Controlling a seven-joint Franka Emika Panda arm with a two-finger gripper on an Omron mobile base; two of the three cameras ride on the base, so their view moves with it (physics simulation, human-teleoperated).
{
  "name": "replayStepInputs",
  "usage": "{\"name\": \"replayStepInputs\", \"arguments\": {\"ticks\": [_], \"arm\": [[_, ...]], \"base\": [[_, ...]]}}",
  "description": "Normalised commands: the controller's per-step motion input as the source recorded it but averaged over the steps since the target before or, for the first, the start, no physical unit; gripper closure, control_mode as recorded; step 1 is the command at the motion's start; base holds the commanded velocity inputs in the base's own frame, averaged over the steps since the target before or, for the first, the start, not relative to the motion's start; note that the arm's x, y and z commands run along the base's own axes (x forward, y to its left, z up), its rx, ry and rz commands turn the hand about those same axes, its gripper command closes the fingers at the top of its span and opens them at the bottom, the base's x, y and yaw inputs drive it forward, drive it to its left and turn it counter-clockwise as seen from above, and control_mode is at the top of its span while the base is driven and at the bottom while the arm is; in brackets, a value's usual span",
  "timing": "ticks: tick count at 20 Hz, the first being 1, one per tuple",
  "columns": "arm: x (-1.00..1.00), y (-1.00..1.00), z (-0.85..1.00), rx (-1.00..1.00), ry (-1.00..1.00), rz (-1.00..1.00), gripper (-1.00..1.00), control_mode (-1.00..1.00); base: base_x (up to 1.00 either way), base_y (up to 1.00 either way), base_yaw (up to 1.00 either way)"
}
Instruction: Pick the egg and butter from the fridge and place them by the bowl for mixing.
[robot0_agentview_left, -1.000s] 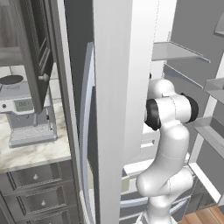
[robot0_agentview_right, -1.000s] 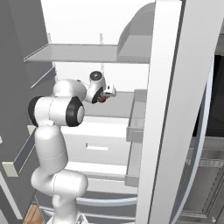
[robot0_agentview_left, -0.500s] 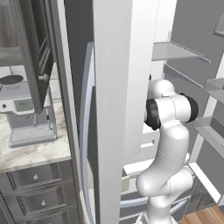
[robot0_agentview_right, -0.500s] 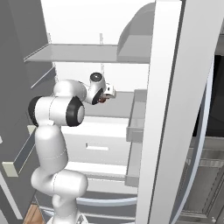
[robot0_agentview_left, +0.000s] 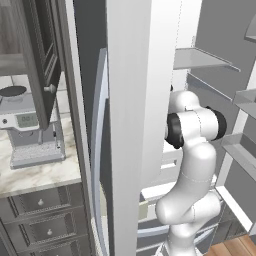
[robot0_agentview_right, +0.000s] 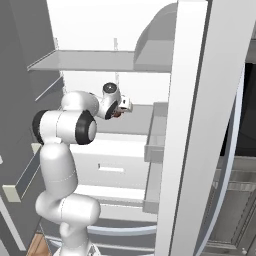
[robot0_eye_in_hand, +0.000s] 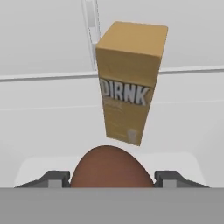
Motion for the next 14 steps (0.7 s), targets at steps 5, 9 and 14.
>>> {"name": "replayStepInputs", "arguments": {"ticks": [5,9,14], "arm": [[-0.35,0.0,0.29,0.03,-0.09,0.0,1.0,-1.0],[-0.95,0.0,0.65,0.14,-0.02,-0.02,1.0,-1.0],[-1.0,-0.04,0.85,0.27,0.06,-0.1,1.0,-1.0]], "base": [[0.0,0.0,0.0],[0.0,0.0,0.0],[0.0,0.0,0.0]]}}
